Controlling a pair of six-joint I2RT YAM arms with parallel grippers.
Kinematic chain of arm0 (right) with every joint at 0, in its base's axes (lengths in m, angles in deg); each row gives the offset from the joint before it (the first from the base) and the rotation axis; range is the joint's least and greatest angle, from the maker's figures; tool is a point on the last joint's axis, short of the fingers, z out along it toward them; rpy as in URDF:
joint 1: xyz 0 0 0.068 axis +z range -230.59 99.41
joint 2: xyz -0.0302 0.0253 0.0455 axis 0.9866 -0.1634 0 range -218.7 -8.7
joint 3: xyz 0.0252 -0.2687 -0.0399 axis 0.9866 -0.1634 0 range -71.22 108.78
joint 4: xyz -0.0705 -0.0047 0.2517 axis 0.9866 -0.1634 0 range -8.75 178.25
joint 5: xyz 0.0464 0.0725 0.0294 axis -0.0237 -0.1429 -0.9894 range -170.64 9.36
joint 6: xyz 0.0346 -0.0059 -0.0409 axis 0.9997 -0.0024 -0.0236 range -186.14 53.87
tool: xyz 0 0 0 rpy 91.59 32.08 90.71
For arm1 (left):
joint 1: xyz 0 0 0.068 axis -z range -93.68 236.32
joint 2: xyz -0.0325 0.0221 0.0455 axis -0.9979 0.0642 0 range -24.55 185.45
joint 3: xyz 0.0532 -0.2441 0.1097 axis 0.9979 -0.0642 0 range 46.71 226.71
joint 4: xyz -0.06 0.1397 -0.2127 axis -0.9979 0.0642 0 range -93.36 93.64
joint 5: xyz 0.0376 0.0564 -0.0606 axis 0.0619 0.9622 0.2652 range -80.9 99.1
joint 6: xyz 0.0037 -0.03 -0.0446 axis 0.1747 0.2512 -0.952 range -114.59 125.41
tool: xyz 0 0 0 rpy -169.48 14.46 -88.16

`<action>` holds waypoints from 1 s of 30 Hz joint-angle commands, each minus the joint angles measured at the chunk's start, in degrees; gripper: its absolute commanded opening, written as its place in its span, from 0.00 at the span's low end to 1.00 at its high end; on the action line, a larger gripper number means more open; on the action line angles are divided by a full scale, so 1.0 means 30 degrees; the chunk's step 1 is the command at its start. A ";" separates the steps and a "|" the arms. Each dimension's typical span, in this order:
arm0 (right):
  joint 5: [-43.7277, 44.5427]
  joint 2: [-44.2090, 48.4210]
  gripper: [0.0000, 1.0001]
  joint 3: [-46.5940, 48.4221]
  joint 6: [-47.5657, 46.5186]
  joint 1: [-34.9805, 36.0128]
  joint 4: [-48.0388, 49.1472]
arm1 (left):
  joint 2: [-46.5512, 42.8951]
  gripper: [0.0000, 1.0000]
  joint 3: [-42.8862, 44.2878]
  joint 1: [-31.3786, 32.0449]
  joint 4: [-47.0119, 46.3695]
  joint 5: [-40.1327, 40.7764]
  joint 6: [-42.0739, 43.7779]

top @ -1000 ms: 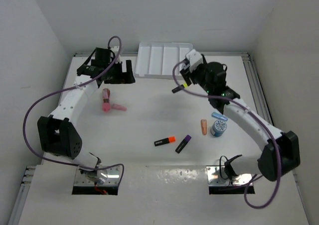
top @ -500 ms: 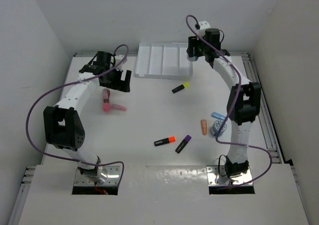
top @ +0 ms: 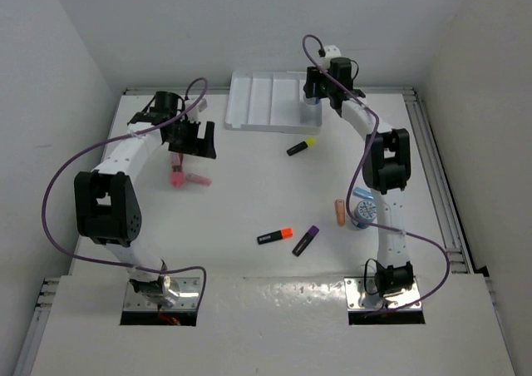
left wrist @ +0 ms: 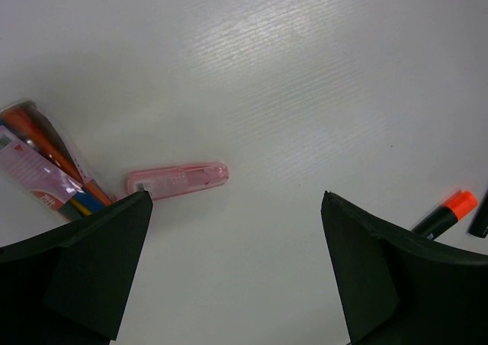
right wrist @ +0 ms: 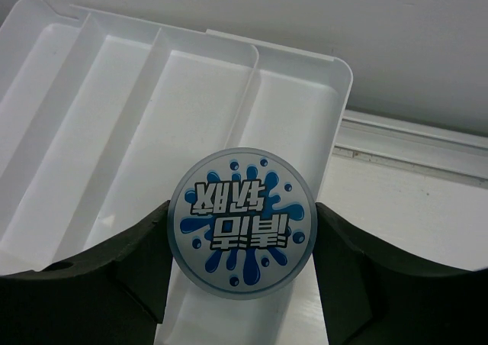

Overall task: Sort the stationery into containers
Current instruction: Place the stationery in the storage box.

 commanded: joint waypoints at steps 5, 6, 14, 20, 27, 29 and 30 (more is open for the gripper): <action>0.0589 -0.1345 0.00 0.2076 0.0533 0.0146 0.4007 | 0.0421 1.00 0.0018 -0.0407 -0.0813 -0.1431 -0.0061; 0.0618 -0.1724 0.00 0.2194 0.0475 0.0233 0.4153 | 0.0451 1.00 -0.0040 -0.0378 -0.0842 -0.1490 -0.0061; 0.1351 -0.3308 0.01 0.2662 -0.0316 0.0584 0.6232 | 0.0715 1.00 -0.0655 -0.0407 -0.1252 -0.2106 -0.0852; 0.2025 -0.3809 0.29 0.2723 -0.0609 0.0644 0.6967 | 0.0744 1.00 -0.0773 -0.0436 -0.1486 -0.1960 -0.0852; 0.1498 -0.1205 0.86 0.0294 -0.0872 0.0644 0.7289 | 0.0218 1.00 -0.1299 0.0002 -0.1779 -0.1610 -0.0677; 0.1498 0.0167 0.89 -0.0556 -0.0932 0.0702 0.7086 | -0.0338 1.00 -0.1359 0.0061 -0.1751 -0.1433 -0.0618; 0.0947 0.0698 0.89 -0.1255 -0.0932 0.0702 0.7026 | -0.0601 1.00 -0.1417 0.0149 -0.1750 -0.1316 -0.0443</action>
